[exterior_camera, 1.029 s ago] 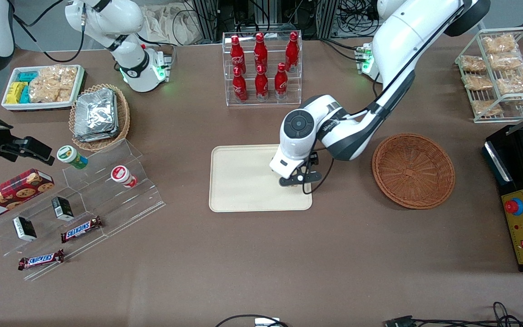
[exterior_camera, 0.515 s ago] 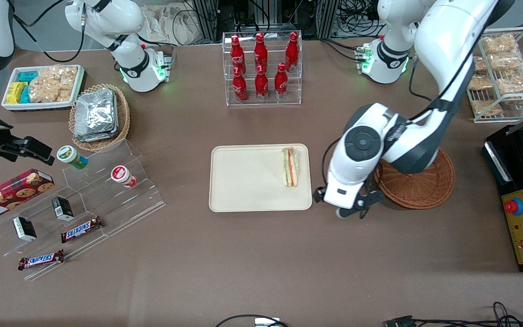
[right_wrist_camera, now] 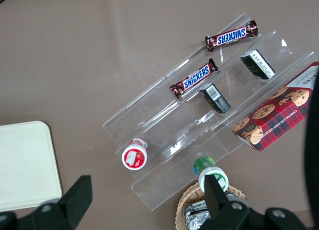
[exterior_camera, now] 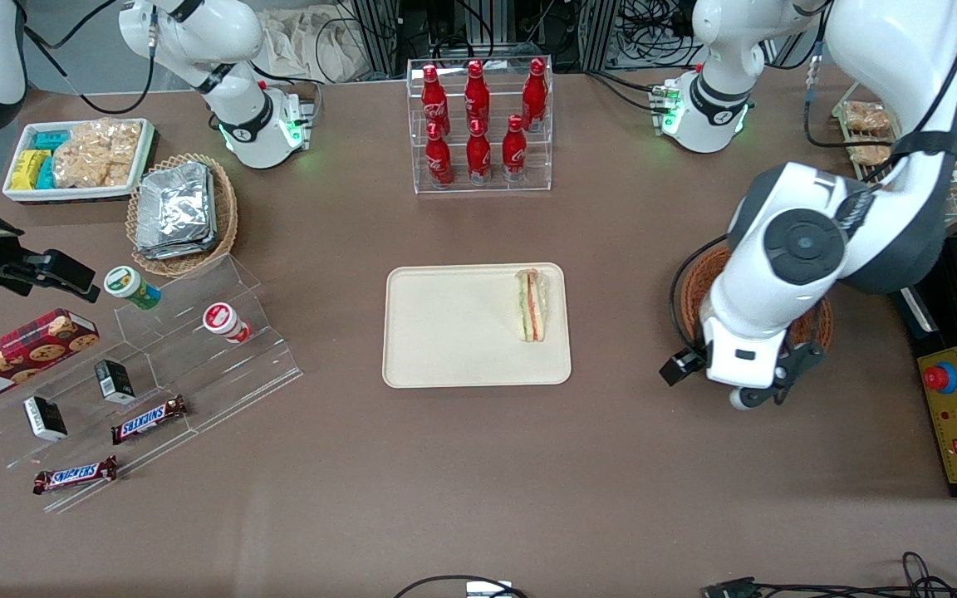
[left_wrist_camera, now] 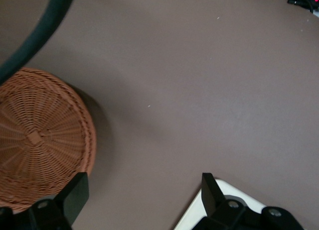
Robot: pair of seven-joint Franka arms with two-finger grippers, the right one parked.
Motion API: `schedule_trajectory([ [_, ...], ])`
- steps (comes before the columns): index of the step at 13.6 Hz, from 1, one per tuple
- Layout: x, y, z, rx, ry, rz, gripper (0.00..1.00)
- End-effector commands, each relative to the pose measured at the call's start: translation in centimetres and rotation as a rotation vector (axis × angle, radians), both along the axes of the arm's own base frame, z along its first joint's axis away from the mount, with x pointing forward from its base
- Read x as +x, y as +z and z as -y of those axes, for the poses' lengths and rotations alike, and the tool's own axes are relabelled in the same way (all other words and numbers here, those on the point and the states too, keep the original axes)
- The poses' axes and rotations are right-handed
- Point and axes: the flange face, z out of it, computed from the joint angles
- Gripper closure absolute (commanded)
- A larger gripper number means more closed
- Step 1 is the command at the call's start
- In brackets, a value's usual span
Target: Place sandwich from basket to tray
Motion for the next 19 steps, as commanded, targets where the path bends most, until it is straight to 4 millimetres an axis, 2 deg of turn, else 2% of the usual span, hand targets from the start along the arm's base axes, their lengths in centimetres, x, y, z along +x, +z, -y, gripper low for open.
schedule_trajectory([
  [1, -1.3, 3.9, -4.3, -0.021, -0.079, -0.04, 0.0],
  [2, -1.7, 5.2, -6.5, -0.029, -0.103, -0.057, 0.0],
  [6, -4.6, 9.1, -12.5, -0.046, -0.215, -0.088, 0.0],
  [10, -7.2, 13.8, -16.5, -0.029, -0.356, -0.069, 0.0],
  [14, -8.8, 16.2, -18.7, -0.02, -0.502, -0.059, 0.0],
  [19, -9.8, 17.4, -18.5, -0.019, -0.59, -0.066, 0.0],
])
